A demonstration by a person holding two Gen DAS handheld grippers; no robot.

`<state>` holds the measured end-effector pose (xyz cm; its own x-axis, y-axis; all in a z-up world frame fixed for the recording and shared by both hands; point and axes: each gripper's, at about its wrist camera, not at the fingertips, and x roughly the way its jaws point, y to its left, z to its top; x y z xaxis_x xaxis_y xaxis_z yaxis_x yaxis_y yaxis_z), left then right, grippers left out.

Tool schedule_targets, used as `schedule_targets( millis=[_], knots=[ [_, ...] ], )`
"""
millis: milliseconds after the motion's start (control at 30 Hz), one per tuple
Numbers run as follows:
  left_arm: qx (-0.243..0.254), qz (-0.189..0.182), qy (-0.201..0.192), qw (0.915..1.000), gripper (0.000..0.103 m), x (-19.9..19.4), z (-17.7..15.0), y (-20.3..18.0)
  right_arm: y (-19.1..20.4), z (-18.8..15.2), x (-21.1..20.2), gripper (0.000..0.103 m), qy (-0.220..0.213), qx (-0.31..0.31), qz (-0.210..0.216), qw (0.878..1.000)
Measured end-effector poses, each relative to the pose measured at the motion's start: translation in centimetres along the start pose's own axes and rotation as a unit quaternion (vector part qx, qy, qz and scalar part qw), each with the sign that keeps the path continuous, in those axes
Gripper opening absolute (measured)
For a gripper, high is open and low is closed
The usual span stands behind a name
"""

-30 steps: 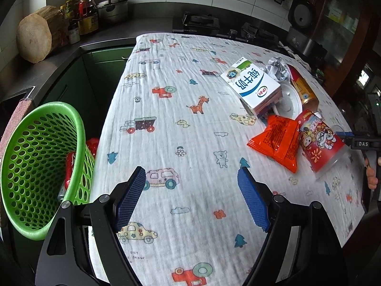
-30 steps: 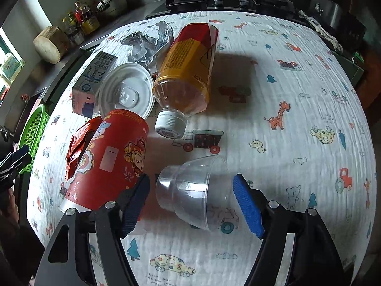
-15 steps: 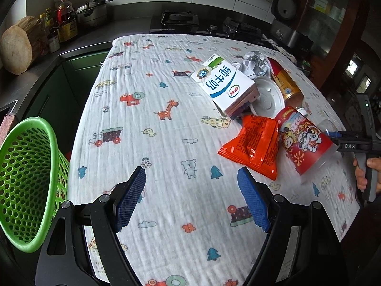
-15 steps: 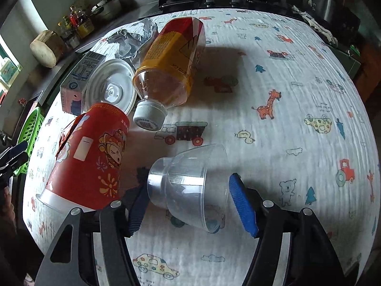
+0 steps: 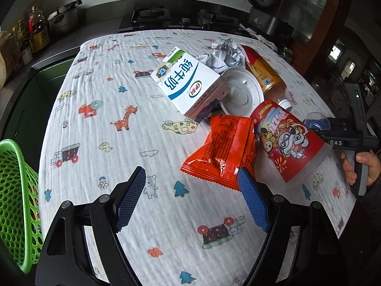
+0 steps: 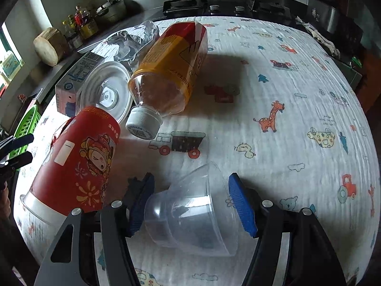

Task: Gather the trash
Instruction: 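Grasp the orange snack bag with the left tool, then drop the orange bag into the basket with the left tool while the right tool carries the cup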

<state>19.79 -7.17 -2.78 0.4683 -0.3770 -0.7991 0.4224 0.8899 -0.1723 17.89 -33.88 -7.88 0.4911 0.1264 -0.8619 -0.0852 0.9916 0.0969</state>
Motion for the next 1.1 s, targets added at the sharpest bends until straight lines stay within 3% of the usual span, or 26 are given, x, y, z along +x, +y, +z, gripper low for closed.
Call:
schedule_targets(
  millis=[267,400,567,767,900,1100],
  knots=[
    [0.037,-0.010,0.006,0.9993,0.079,1.6,0.2,-1.5,0.1,-1.0,-0.3,0.062,-0.003,-0.023,0.000,1.000],
    [0.046,-0.014,0.006,0.9988,0.086,2.4,0.7,-2.0,0.2,-1.2,-0.4,0.062,-0.003,-0.030,0.000,1.000],
    [0.078,-0.018,0.007,0.9968,0.086,3.3,1.4,-3.1,0.8,-1.7,-0.4,0.062,-0.001,-0.053,-0.016,0.998],
    [0.091,-0.024,0.010,0.9955,0.085,4.6,2.1,-3.5,1.3,-2.6,-0.8,0.055,-0.001,-0.065,-0.024,0.998],
    [0.088,-0.043,0.011,0.9951,0.065,4.8,2.1,-3.6,1.1,-3.0,-1.4,0.047,-0.002,-0.052,-0.016,0.999],
    [0.089,-0.043,0.003,0.9951,0.055,4.3,1.4,-3.7,1.4,-3.7,-2.5,0.047,-0.007,-0.042,-0.013,0.999]
  ],
)
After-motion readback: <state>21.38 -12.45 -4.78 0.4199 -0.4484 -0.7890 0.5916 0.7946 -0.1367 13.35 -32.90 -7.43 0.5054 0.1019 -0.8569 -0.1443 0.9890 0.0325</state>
